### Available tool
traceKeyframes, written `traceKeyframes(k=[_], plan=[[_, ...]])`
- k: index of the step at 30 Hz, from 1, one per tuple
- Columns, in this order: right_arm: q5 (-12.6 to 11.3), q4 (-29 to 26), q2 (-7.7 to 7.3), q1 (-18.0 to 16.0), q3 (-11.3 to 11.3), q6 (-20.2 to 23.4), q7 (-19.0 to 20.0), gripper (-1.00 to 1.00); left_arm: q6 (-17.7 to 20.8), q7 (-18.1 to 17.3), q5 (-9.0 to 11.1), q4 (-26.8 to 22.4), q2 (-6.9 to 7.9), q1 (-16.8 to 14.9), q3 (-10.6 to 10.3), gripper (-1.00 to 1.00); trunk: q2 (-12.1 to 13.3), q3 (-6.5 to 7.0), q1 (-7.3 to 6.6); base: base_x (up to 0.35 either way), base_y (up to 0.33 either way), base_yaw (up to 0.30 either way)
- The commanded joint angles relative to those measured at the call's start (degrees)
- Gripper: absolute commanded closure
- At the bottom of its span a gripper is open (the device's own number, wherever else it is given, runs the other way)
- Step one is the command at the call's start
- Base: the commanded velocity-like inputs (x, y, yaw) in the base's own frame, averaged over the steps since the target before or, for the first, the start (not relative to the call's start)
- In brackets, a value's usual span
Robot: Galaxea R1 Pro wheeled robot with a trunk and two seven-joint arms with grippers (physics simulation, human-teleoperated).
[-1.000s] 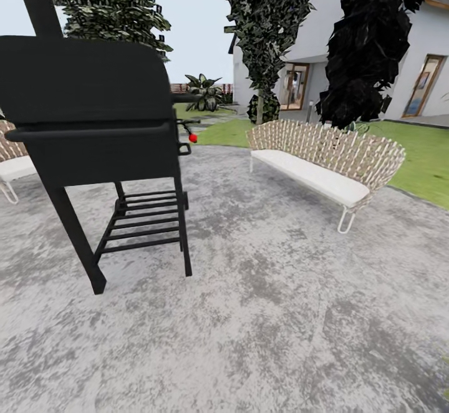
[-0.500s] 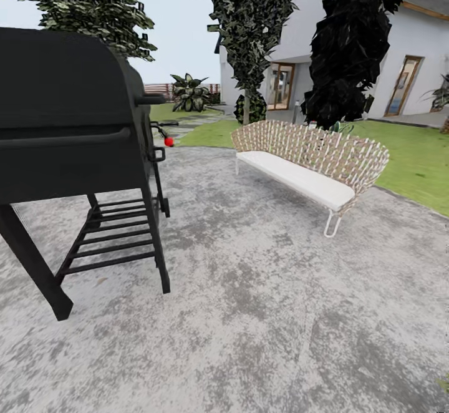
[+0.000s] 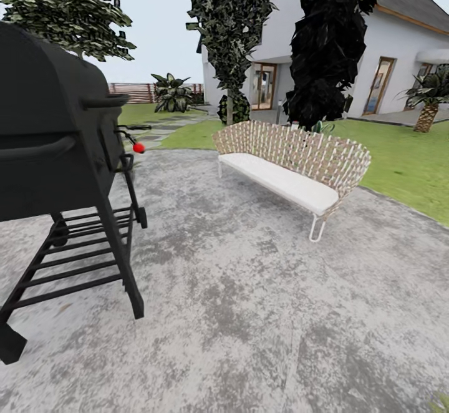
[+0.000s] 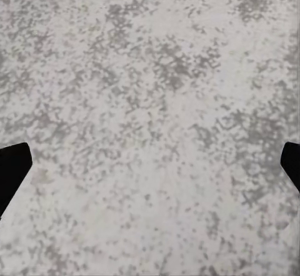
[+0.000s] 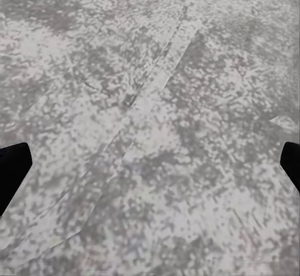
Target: Pick up the pesticide atomizer in the garden and spray insectifuge to fully cover both potted plants in the garden.
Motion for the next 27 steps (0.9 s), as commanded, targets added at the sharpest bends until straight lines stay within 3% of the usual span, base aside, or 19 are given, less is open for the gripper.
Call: traceKeyframes(k=[1, 27], plan=[[0.06, 0.04, -0.01, -0.03, 0.02, -0.18, -0.02, -1.00, -0.19, -0.02, -0.14, 0.04, 0.02, -0.03, -0.06, -1.00, -0.02, -0.05, 0.02, 0.335, -0.092, -0.001], [0.06, 0.03, 0.00, -0.03, 0.02, -0.10, 0.05, -1.00, -0.25, -0.02, -0.13, 0.00, 0.07, 0.05, 0.19, -1.00, -0.02, -0.05, 0.02, 0.338, -0.027, 0.000]])
